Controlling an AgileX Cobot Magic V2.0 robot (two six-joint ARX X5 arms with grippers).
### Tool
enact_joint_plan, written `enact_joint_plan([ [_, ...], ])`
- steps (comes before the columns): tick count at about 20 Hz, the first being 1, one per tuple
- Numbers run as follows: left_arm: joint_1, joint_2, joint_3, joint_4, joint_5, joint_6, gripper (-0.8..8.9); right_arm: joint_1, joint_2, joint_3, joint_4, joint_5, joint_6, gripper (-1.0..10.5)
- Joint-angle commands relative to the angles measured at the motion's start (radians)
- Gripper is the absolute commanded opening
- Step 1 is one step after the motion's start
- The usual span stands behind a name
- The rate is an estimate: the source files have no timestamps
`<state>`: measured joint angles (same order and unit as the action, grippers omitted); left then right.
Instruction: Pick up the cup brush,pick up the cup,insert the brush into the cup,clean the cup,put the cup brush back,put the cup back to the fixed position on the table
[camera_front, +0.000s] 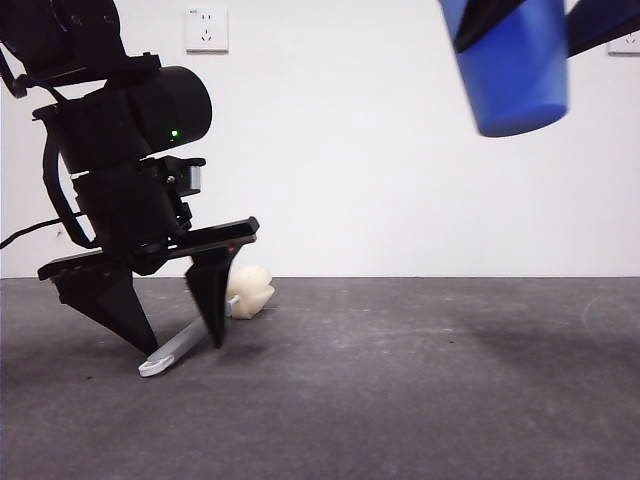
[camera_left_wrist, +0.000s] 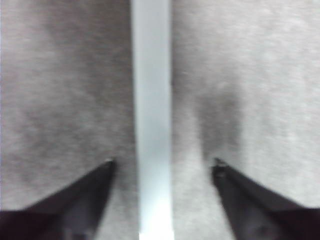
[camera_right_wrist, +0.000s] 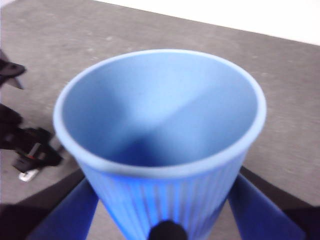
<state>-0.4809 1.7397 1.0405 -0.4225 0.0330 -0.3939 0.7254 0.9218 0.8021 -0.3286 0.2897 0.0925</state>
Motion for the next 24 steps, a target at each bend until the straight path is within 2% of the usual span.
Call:
enact_joint_plan([
  [1,-0.002,-0.028,0.000,-0.027,0.000,0.010,3.91,0.000,0.058,0.001,0.073,0.000,0.025,-0.2],
  [5,-0.002,-0.161,0.000,-0.100,0.002,0.086,3.91,-0.063,0.207,-0.006,0.228,-0.008,0.022,-0.2],
  [8,-0.002,-0.329,0.000,-0.167,0.002,0.138,3.90,-0.143,0.332,-0.032,0.374,-0.094,0.022,-0.2],
  [11,-0.002,-0.497,0.000,-0.185,0.002,0.156,3.90,-0.206,0.449,-0.079,0.506,-0.172,0.022,-0.2],
  [15,-0.002,-0.670,0.000,-0.233,-0.001,0.160,3.90,-0.237,0.582,-0.149,0.761,-0.187,0.018,-0.2],
  [17,-0.002,-0.719,0.000,-0.264,-0.001,0.159,3.90,-0.250,0.636,-0.153,0.834,-0.194,-0.008,-0.2],
  [19,-0.002,-0.750,0.000,-0.288,-0.003,0.159,3.90,-0.266,0.700,-0.153,0.903,-0.235,-0.016,-0.2],
  [21,-0.002,-0.766,0.000,-0.302,-0.006,0.160,3.90,-0.274,0.760,-0.154,0.958,-0.237,-0.017,-0.2],
  [24,-0.002,-0.769,0.000,-0.310,-0.006,0.160,3.90,-0.274,0.818,-0.154,1.007,-0.237,-0.060,-0.2],
])
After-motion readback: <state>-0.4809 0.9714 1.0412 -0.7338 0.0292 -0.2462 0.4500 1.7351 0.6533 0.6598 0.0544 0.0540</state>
